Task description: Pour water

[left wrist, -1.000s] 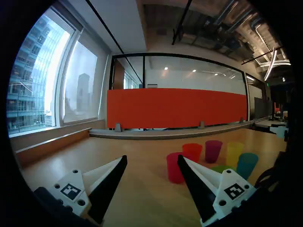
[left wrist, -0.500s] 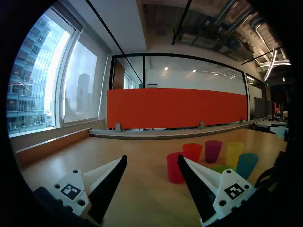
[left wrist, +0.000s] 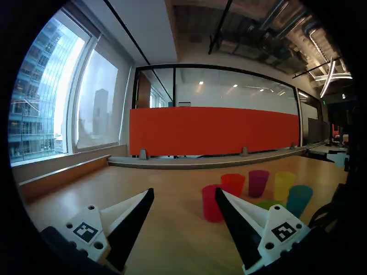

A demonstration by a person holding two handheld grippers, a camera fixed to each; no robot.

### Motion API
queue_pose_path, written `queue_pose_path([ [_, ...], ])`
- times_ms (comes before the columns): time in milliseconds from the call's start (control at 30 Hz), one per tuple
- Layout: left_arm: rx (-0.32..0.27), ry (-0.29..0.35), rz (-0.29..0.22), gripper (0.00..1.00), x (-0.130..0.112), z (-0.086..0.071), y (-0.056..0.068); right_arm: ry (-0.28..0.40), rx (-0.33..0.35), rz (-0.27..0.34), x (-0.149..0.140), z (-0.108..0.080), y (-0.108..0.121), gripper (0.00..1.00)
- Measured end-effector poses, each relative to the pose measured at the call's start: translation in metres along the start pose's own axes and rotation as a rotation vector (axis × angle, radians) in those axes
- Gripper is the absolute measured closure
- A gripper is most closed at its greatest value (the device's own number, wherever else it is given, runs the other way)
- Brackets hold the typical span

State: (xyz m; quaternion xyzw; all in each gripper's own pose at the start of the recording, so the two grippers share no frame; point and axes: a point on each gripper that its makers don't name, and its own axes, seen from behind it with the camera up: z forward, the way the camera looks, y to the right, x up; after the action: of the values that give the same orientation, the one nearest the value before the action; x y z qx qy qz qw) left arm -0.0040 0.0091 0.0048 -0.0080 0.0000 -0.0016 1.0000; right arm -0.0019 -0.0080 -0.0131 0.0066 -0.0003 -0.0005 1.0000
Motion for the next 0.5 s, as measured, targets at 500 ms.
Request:
queue_pose_path([
  [500, 0.0, 0.0, 0.0, 0.01, -0.0008, -0.0006, 0.0005, 0.0, 0.0, 0.0, 0.0001, 0.0015, 0.0007, 0.0],
])
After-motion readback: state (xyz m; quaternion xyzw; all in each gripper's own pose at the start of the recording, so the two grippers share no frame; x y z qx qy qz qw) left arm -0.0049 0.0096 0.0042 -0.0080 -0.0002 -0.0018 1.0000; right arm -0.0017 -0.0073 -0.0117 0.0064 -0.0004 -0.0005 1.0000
